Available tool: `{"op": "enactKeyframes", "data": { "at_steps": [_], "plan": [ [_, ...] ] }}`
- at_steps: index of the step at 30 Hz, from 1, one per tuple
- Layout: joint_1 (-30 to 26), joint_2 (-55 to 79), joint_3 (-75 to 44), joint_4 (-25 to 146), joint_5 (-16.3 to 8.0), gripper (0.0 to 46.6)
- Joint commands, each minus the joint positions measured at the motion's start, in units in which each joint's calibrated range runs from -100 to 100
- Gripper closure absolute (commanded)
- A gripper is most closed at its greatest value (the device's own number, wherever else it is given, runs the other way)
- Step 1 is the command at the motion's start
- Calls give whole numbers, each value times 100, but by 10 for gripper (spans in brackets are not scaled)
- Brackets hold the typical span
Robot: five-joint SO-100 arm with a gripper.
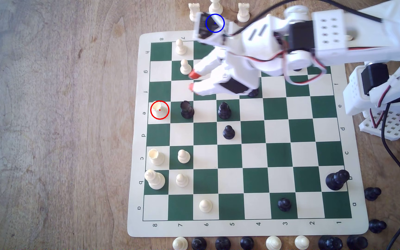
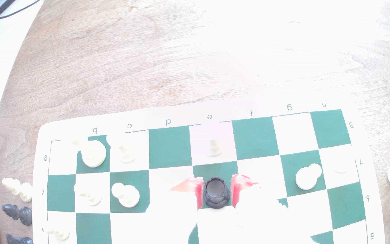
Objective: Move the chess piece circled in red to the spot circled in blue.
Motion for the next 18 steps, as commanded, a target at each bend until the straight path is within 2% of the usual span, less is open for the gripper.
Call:
{"op": "enactKeyframes", "data": {
  "at_steps": [1, 6, 18],
  "plan": [
    [73, 741, -1454, 148, -29, 388],
    [112, 1539, -2188, 344, -93, 363],
    [65, 3127, -3848, 598, -68, 342]
  ]
}}
